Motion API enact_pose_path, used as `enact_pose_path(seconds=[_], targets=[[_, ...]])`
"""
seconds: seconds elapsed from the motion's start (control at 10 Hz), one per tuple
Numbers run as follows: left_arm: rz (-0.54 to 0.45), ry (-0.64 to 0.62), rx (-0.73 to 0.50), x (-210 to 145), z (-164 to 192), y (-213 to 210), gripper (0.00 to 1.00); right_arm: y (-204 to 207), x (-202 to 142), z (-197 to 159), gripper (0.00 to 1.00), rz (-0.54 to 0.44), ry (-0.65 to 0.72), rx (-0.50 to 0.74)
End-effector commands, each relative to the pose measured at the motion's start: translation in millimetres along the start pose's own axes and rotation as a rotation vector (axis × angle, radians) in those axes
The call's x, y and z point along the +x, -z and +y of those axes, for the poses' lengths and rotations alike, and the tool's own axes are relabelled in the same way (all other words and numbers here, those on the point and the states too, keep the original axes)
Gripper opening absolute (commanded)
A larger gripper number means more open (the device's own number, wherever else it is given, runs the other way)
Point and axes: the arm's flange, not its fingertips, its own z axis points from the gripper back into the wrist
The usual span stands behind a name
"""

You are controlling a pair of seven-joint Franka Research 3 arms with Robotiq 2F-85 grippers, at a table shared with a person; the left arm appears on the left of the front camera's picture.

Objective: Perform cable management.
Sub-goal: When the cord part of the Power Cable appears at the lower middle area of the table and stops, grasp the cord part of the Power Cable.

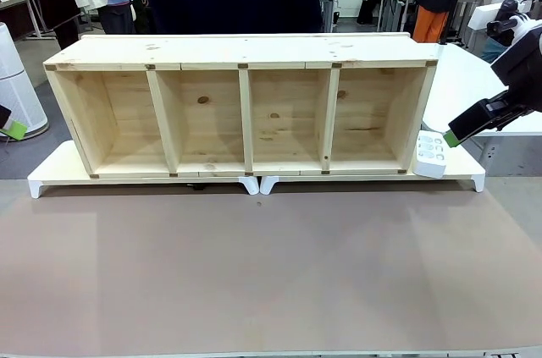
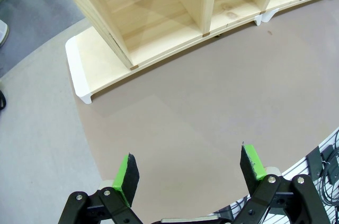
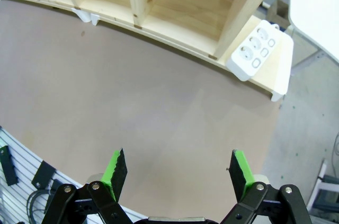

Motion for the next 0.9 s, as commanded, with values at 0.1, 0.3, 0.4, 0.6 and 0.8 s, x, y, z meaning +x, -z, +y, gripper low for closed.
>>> enact_pose_path(seconds=[0.1,0.3,0.4,0.6,0.8], targets=[[0.008,-0.012,0.000,-2.0,-0.4,-0.5,1.00,0.9,-0.8,0.4,1.00,0.006,-0.001,0.007],[0.008,-0.012,0.000,-2.0,-0.4,-0.5,1.00,0.9,-0.8,0.4,1.00,0.006,-0.001,0.007],[0.008,-0.012,0.000,-2.0,-0.4,-0.5,1.00,0.9,-0.8,0.4,1.00,0.006,-0.001,0.007],[0.008,-0.012,0.000,-2.0,-0.4,-0.5,1.00,0.9,-0.8,0.4,1.00,0.006,-0.001,0.007],[0.008,-0.012,0.000,-2.0,-0.4,-0.5,1.00,0.9,-0.8,0.4,1.00,0.006,-0.001,0.007]])
